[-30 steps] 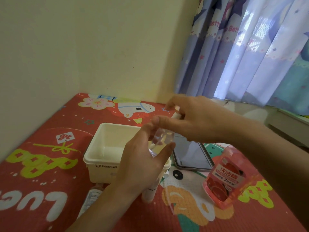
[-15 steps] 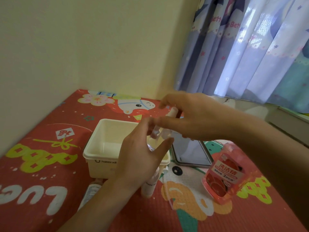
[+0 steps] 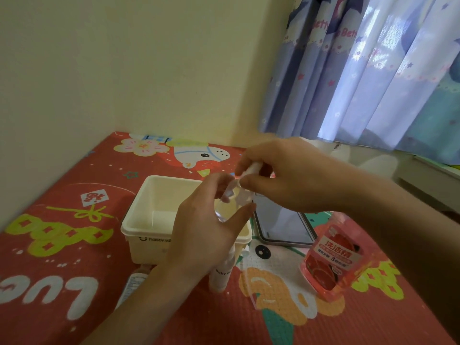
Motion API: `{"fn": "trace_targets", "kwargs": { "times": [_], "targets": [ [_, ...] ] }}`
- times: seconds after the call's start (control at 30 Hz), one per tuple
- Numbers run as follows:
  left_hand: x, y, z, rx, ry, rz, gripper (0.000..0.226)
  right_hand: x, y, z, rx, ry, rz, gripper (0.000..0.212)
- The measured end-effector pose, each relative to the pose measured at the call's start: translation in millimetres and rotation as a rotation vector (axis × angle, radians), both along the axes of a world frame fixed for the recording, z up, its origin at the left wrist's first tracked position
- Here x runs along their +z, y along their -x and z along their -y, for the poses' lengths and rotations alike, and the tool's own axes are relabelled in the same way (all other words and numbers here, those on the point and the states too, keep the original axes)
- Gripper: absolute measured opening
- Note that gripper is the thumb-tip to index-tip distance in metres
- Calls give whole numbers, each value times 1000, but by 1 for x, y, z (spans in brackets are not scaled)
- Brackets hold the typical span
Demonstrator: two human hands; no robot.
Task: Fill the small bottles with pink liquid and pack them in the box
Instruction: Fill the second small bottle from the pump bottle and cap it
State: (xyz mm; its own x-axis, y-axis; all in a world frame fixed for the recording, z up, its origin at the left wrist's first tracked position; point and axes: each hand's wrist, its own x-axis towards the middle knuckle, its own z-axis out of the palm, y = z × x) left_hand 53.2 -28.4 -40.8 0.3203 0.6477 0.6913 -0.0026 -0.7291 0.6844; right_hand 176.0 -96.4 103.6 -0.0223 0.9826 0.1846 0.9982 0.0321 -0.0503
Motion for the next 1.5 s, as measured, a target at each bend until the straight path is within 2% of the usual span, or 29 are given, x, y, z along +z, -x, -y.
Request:
{"fn": "trace_targets", "kwargs": {
  "times": [0.03,0.13,0.23,0.3,0.4,0.47,0.67,0.73,0.87,1.0,1.23,1.3,1.5],
  "targets": [
    [0,0,0,5,-8,-2,37,0,1,-1,-13,-9,15,20],
    [1,1,1,27,-28,8,46,-6,8,-10,-118,-57,130,52],
    [1,1,3,4,1,26,48,-9,6,-16,-163,-113,176,66],
    [2,1,1,2,25,27,43,-5,0,-12,-98,-58,82,60],
    [3,2,-2,18,19,9,41,-1,-7,-5,82,-7,23,30],
    [1,2,-2,41,-4,1,44,-3,-7,-4,87,-30,15,21],
    [-4,0,0,106,-8,7,42,-10,3,-9,8,-47,79,20],
    [2,3,-5,31,15,3,42,-3,-2,-6,62,-25,80,14],
    [11,14,-20,-154,111,-50,47,9,-12,2,198,19,64,26],
    [12,18,-21,-249,97,-53,40,2,-13,-2,287,-28,126,17],
    [7,12,-12,-78,-59,-24,40,-8,-16,-10,201,-33,47,11],
    [8,12,-8,-9,-125,-50,46,-11,-15,-11,180,-53,22,11],
    [10,14,-7,88,-226,-96,41,-15,-12,-16,140,-68,-25,13]
  ]
}}
